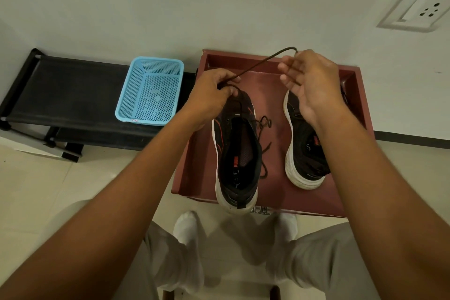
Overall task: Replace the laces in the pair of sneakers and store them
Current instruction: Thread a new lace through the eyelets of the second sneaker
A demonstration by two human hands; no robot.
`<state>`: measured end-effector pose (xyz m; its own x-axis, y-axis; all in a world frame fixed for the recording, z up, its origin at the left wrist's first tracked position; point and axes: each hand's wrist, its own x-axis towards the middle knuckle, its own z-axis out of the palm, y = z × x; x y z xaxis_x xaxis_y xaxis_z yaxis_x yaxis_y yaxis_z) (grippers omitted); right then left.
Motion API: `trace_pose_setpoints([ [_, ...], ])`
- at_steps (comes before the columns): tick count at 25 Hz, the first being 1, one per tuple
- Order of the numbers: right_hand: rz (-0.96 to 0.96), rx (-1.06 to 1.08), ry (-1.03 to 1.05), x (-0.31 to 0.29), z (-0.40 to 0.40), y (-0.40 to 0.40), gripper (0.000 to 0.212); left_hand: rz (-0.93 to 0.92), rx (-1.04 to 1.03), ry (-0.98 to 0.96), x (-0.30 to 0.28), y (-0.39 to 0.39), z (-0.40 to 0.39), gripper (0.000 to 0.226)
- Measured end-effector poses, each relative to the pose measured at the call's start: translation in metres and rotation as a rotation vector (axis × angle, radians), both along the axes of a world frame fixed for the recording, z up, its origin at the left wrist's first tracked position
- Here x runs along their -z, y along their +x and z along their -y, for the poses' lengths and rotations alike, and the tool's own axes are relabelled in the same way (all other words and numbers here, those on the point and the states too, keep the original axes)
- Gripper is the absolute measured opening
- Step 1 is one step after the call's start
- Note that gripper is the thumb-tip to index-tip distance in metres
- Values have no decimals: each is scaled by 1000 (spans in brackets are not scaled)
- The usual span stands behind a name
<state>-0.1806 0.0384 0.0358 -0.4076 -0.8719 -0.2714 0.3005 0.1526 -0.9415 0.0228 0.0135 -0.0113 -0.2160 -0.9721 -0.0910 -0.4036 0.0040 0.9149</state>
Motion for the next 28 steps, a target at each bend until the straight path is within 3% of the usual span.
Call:
trace_pose_setpoints([
  [5, 558, 86, -116, -12, 1, -22, 8, 26, -80, 30, 10, -6, -1, 25],
  [10, 796, 79, -211, -21, -1, -37, 6, 23, -116, 43, 18, -15, 1, 24],
  [13, 632, 21, -115, -17, 2, -33, 6, -14, -176, 28, 16, -23, 1, 22],
  [19, -28, -201, 28, 0, 4, -19, 10, -165, -249, 53, 12, -33, 3, 25],
  [24, -152, -336, 152, 12, 2, -14, 16, -215, -234, 99, 14, -30, 10, 36],
  [28, -106, -409, 199, 11, -4, -8, 26, -56, -200, 68, 14, -19, 12, 36],
])
